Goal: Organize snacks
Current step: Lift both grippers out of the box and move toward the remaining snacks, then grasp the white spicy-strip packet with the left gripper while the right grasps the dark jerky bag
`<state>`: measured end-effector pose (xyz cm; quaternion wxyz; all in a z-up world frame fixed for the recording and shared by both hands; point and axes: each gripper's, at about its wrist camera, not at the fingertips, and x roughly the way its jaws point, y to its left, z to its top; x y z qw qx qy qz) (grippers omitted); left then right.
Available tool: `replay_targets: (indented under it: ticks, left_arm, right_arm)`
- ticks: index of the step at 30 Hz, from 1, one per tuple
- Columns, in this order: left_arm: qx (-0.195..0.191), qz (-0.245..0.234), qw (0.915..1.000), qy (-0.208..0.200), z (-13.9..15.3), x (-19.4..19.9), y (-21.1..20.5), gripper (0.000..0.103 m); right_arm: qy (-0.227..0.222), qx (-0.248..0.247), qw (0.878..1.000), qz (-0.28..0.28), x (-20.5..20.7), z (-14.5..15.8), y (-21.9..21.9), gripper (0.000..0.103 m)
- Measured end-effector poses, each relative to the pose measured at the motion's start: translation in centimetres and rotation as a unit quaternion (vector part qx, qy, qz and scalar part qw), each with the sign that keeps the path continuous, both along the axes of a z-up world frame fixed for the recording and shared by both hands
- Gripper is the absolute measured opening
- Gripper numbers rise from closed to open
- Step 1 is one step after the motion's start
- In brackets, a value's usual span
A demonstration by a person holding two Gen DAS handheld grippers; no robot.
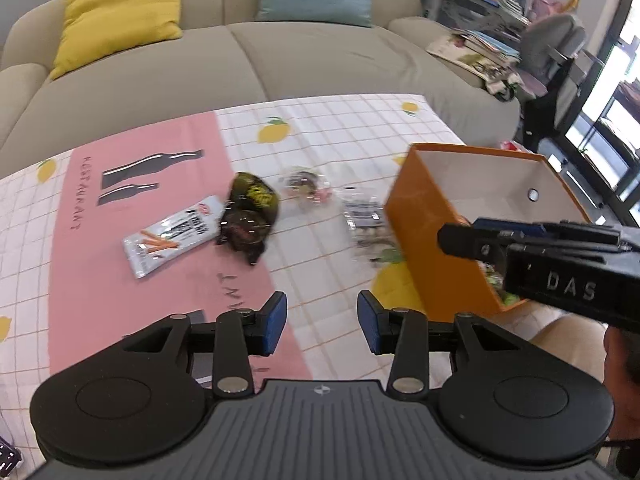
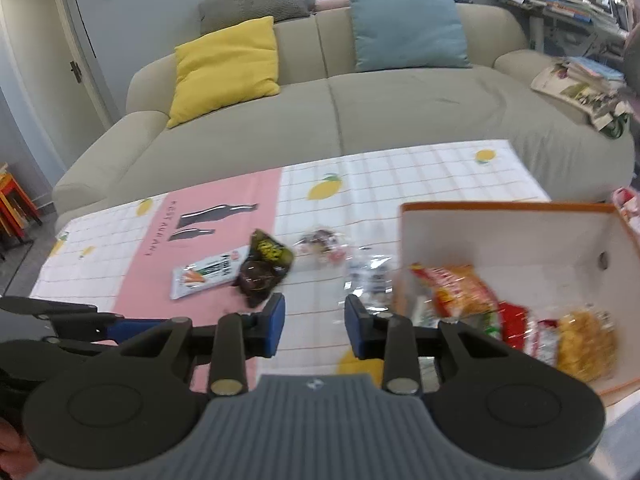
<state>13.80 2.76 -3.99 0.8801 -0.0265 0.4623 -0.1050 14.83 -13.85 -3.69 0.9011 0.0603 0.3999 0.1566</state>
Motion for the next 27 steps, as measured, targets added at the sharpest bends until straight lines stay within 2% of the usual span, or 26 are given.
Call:
replay_targets:
  ticks: [5, 8, 18, 20, 24, 27]
  left_arm:
    - [0.009, 0.012, 0.9999, -0.008, -1.2, 0.3, 2.5, 0.055]
    - [0.010, 0.020, 0.9997, -0.004, -2.1, 0.7, 4.1, 0.057]
    - [0.021, 0.026, 0.9994, -0.008, -4.7, 3.6, 7.3, 0.066]
    - [0.031, 0.018, 0.9993, -0.014, -5.2, 4.3, 7.5, 0.067]
    - [0.070, -0.015, 0.9973, -0.019, -6.5, 5.6, 7.6, 0.068]
    - [0.095, -0.031, 0.9950, -0.014, -7.5, 7.1, 7.9, 0.069]
  right_arm:
    - [0.011, -0.013, 1.000, 0.021, 0.8, -1.6, 3.1, 0.037]
    - [0.016, -0.017, 0.999, 0.026, 1.7, -2.5, 4.3, 0.043]
    - [0.044, -0.035, 0.998, 0.026, 5.5, -6.0, 6.6, 0.055]
    - [0.046, -0.041, 0.998, 0.019, 6.0, -6.8, 6.7, 0.060]
    - [0.052, -0.060, 0.997, 0.019, 6.7, -8.4, 7.1, 0.061]
    - [0.060, -0.055, 0.996, 0.020, 7.5, -9.5, 7.4, 0.062]
